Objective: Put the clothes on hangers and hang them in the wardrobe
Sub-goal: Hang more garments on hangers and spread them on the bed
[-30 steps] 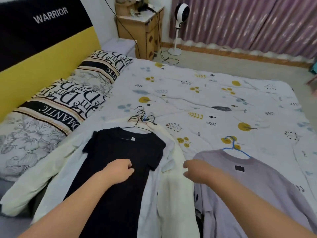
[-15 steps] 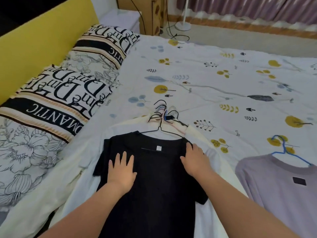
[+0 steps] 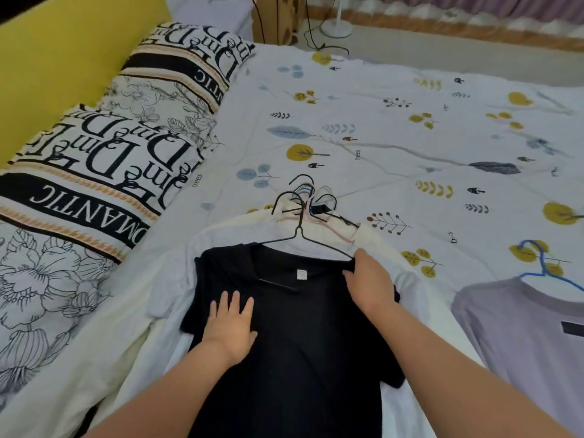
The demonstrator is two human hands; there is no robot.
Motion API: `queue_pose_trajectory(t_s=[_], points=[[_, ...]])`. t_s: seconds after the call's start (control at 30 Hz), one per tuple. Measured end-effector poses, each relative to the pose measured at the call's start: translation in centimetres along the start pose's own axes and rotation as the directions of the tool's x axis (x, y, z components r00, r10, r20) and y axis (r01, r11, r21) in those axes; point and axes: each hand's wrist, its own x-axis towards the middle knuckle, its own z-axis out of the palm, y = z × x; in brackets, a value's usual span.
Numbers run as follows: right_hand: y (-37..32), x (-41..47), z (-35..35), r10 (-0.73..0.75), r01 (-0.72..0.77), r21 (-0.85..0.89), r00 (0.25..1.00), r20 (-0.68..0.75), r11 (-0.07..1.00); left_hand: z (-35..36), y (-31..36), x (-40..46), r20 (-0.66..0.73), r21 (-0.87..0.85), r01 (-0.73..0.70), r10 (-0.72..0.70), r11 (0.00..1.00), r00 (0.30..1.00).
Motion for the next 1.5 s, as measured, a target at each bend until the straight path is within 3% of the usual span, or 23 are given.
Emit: queue_pose_trajectory(t_s=[0.07,0.13,0.27,0.4,0.47,0.57,0.73,0.97,1.1,1.27,1.5], points=[[-0.3,-1.4,-1.5,-0.028,0.027,0.027,1.000,0.001,0.999,-1.6,0.2,-0.9,-0.084,-0.060,-0.036,0.031,0.998,0.996],[-0.6,-2.9,-3.3,-0.056,0.057,0.040,0.998,-0.008,0.998,-3.2,0.3,-1.9,-0.264,-0.176,-0.064,0.015,0.982,0.964],[-1.2,-6.1,-7.3,-0.102,0.110,0.099,0.992,-0.078,0.989,-7.0,0.7,-3.8,-0.634,-0.368,-0.132,-0.144,0.920,0.760],[-1.0,-9.4,-11.5,-0.114,0.147,0.194,0.978,-0.174,0.970,-11.0,0.6,-6.1,-0.790,-0.327,-0.133,-0.194,0.936,0.581],[-0.6,-11.1,-13.5,-0.117,0.165,0.234,0.972,-0.205,0.958,-12.9,0.5,-8.0,-0.815,-0.291,-0.121,-0.179,0.949,0.551],[0.4,-13.9,-16.6,-0.123,0.188,0.268,0.963,-0.239,0.945,-15.5,1.3,-12.0,-0.813,-0.273,-0.131,-0.155,0.953,0.562],[3.9,-19.5,-21.4,-0.088,0.210,0.376,0.945,-0.316,0.903,-18.1,4.9,-19.8,-0.891,-0.184,-0.277,-0.040,0.943,0.453],[11.4,-29.0,-27.8,-0.074,0.321,0.485,0.884,-0.462,0.813,-20.4,13.1,-30.3,-0.981,0.035,-0.327,0.096,0.944,0.171],[16.5,-34.7,-31.7,-0.026,0.355,0.546,0.854,-0.520,0.759,-21.6,19.1,-35.6,-0.983,0.136,-0.373,0.171,0.918,0.061],[23.6,-40.8,-36.4,0.077,0.349,0.578,0.806,-0.586,0.738,-23.0,27.1,-40.2,-0.981,0.153,-0.482,0.193,0.863,0.033],[32.0,-43.7,-41.8,0.181,0.210,0.412,0.662,-0.727,0.887,-25.8,37.6,-41.3,-0.948,0.219,-0.625,0.314,0.749,0.043]])
